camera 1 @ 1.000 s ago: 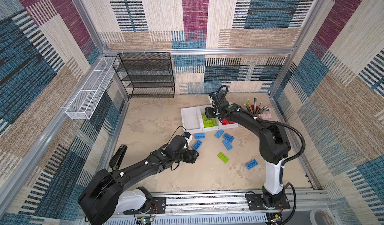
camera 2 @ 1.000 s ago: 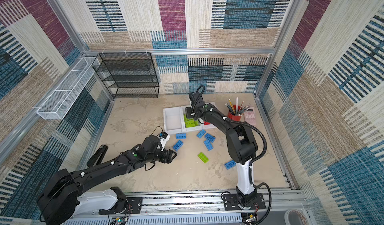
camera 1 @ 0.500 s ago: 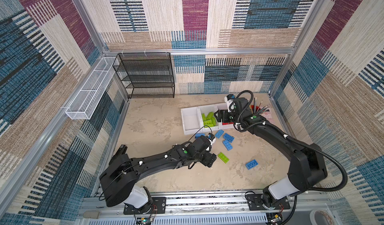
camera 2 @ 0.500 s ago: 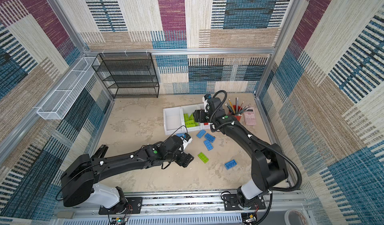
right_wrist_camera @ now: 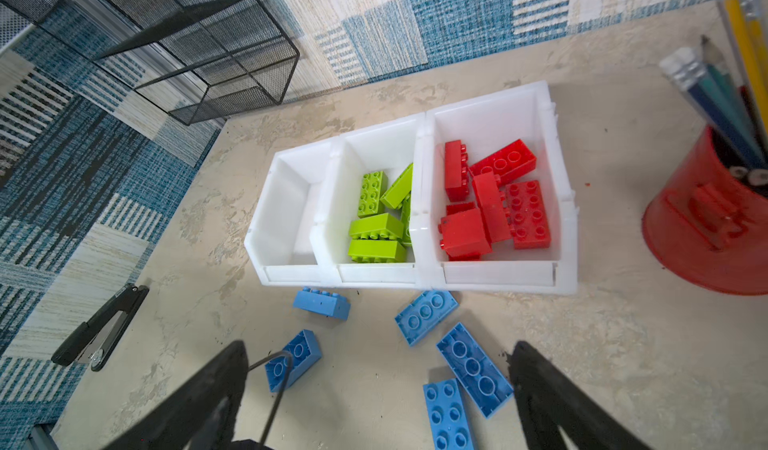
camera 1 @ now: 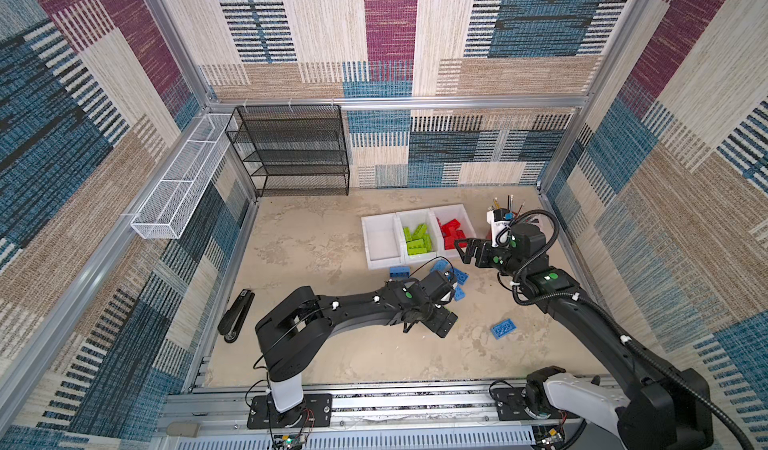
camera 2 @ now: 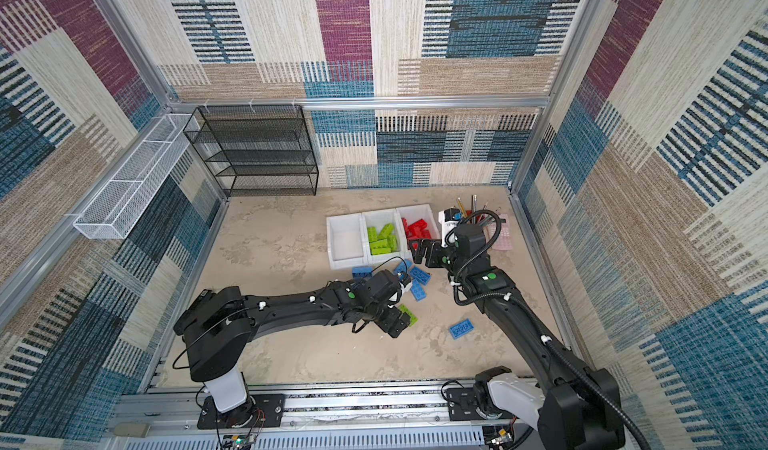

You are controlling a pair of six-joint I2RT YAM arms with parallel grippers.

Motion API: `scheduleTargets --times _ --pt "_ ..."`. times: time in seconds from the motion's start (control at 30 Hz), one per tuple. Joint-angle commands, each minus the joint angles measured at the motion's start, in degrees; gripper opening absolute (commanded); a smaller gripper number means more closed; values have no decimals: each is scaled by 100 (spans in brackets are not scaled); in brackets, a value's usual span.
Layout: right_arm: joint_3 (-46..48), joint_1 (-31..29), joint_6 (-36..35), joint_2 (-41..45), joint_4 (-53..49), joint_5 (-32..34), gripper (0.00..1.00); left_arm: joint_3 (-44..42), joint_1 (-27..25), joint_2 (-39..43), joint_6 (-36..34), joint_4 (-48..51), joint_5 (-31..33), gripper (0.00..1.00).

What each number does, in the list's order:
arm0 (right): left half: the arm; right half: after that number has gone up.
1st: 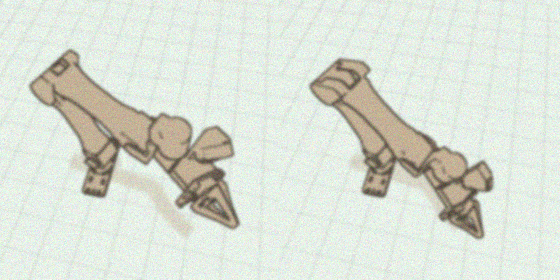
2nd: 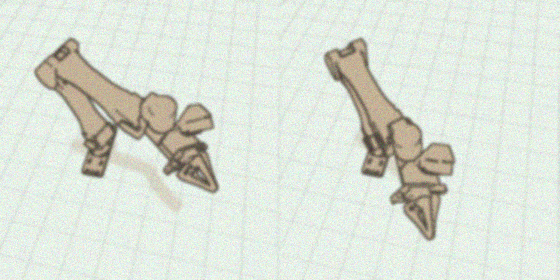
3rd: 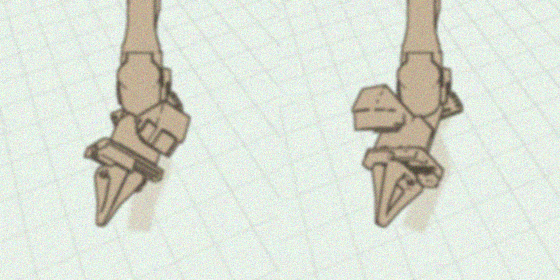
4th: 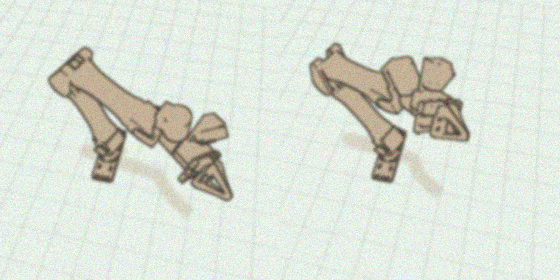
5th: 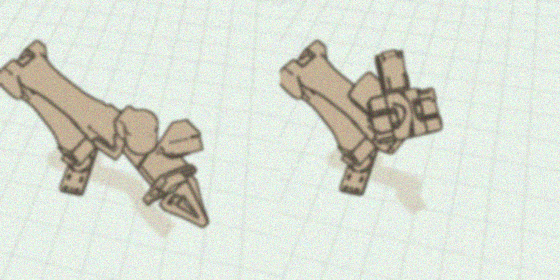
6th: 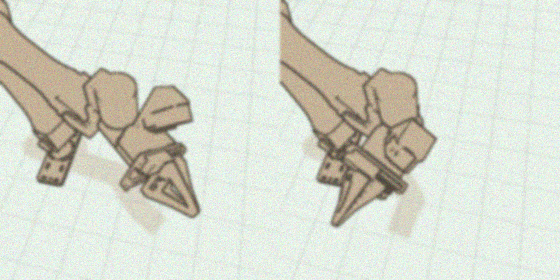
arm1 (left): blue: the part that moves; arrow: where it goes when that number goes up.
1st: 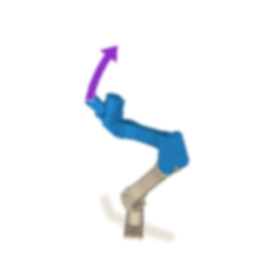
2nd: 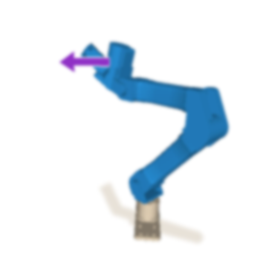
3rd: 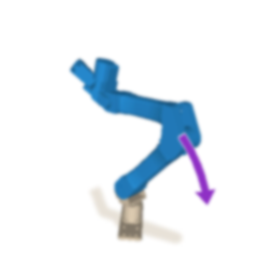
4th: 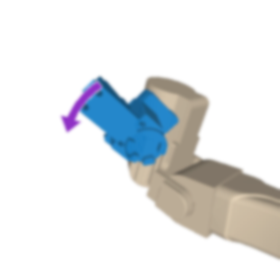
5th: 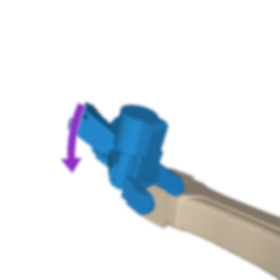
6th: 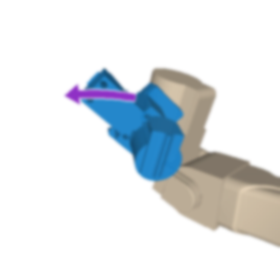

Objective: Sort the legos into containers by color
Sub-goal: 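Withdraw the right gripper while the left gripper grasps the last lime-green brick, then carry the lime-green brick with the left gripper into the middle compartment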

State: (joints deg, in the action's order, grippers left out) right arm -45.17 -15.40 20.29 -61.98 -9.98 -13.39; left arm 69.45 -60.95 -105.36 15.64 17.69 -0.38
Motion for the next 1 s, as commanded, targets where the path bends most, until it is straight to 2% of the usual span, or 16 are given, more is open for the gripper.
scheduleTargets --times 0.0,0.33,0.5,0.63,0.83,0.97 --pt "155 52 286 102 329 170 99 383 -50 -321 -166 338 30 95" --pt "506 142 414 207 596 219 99 1165 -96 -1166 -244 723 274 96" --pt "597 160 414 282 664 297 99 1364 -103 -1430 -289 823 332 94" --pt "610 177 415 282 690 273 99 1360 -101 -1495 -254 822 372 87" --pt "612 194 422 292 703 262 99 1200 -102 -1311 -213 760 342 71" --pt "609 195 414 296 689 265 99 1037 -97 -1126 -133 700 424 67"
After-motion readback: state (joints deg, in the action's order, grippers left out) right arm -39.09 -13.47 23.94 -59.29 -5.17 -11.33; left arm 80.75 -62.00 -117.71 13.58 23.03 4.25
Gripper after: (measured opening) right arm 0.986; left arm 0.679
